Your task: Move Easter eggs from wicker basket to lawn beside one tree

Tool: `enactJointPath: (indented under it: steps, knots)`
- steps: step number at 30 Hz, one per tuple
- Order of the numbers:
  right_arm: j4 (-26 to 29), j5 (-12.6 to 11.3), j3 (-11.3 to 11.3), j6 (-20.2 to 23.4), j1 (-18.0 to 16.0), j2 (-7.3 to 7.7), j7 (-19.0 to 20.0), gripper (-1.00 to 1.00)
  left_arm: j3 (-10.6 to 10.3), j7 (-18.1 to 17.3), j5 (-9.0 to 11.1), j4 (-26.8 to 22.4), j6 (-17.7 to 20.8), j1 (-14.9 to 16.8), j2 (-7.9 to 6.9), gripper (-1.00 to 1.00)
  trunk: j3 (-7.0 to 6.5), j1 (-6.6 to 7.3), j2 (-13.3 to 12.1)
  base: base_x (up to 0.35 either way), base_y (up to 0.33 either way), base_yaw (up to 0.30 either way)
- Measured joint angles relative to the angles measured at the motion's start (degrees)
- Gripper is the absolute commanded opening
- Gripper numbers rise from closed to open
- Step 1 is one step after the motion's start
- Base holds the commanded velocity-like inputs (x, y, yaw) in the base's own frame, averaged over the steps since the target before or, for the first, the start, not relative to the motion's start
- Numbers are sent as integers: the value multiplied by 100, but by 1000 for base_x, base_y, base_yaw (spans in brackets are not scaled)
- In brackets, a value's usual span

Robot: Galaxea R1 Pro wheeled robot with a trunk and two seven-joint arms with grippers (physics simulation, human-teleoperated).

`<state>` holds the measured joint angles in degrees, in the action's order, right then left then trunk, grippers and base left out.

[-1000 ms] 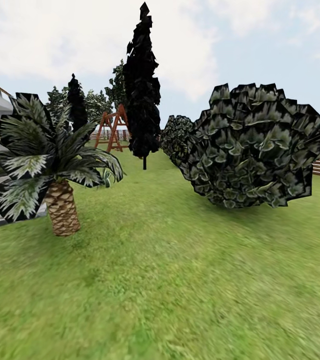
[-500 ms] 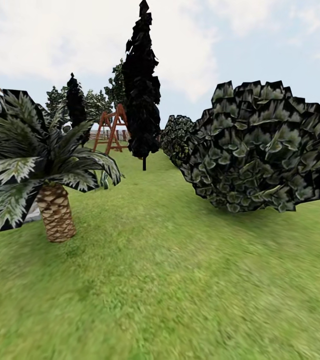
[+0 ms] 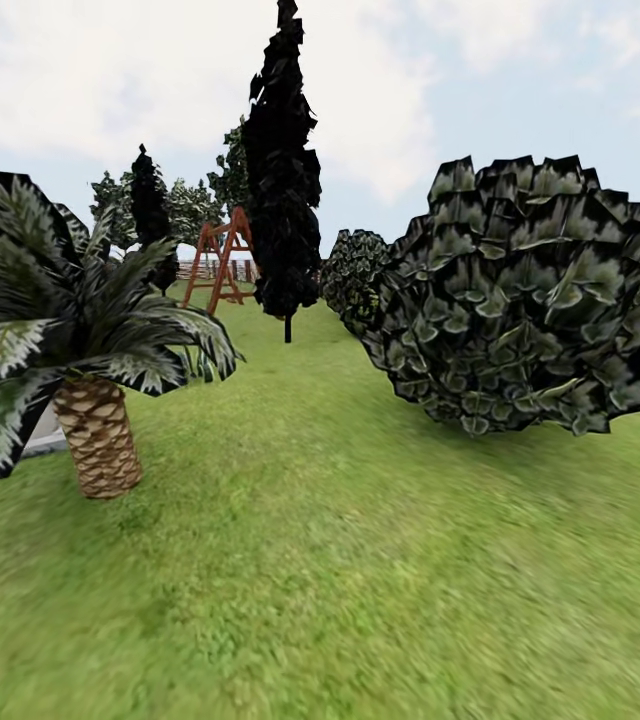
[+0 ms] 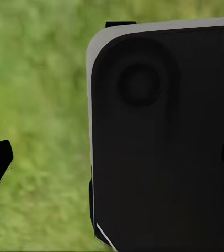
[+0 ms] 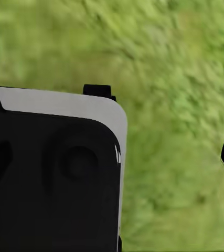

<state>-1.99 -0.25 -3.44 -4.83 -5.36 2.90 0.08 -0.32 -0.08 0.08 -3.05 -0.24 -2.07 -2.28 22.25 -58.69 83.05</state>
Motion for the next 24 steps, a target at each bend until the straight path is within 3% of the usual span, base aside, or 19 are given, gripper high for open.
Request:
enactJointPath:
  steps: [24]
  knots:
    - [0,1,0,0,0,-5,0,100,0,0,0,0,0,0,0,100,0,0,0,342,0,0]
